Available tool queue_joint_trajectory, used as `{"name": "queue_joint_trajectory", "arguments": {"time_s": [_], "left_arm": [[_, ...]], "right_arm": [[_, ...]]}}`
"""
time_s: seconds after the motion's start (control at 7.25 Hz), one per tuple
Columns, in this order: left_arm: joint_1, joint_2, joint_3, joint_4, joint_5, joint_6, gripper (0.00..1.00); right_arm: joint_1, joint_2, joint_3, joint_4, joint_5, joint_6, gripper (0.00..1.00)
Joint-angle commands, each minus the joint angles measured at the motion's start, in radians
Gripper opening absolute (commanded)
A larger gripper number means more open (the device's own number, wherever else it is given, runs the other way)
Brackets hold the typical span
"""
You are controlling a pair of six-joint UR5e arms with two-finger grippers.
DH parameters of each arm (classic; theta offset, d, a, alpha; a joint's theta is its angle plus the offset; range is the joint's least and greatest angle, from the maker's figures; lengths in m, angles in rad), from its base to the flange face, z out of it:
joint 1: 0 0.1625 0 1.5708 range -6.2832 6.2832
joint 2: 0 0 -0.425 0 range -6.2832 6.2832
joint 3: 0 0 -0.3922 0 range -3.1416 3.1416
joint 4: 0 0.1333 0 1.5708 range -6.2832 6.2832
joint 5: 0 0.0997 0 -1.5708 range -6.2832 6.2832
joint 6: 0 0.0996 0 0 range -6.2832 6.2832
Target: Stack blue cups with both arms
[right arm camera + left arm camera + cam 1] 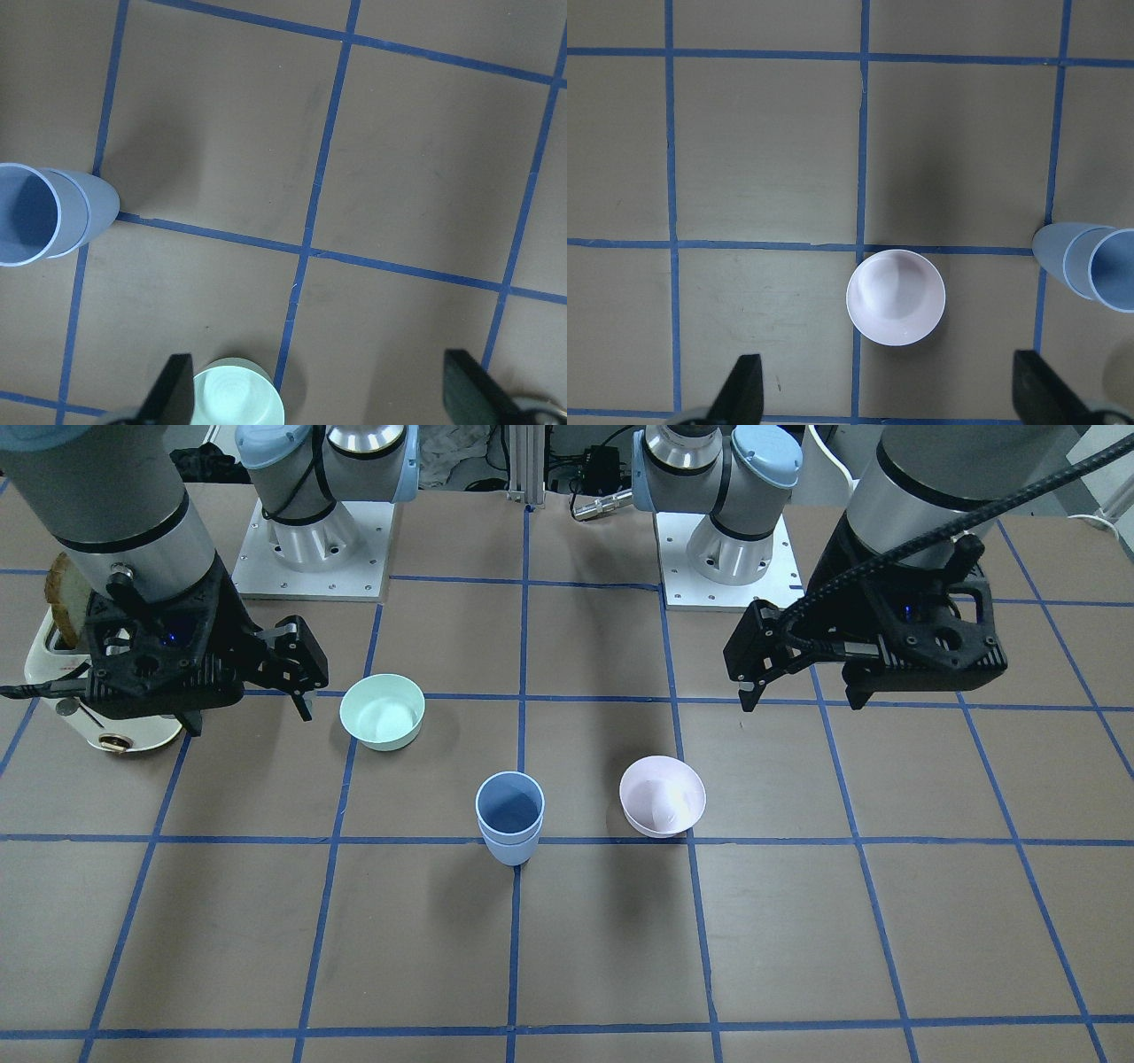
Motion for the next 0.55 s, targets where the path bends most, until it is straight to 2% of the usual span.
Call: {"name": "queue_joint_trajectory", "arguments": {"time_s": [0.0, 0.41], "left_arm": [[0.0, 0.0, 0.0, 0.0, 0.0, 0.0, 1.0], [0.0, 0.0, 0.0, 0.0, -0.002, 0.0, 1.0]], "right_arm": [[-0.005, -0.002, 0.0, -0.007, -0.001, 0.052, 1.0], [-0.002, -0.003, 0.0, -0.004, 0.0, 0.108, 1.0]]}}
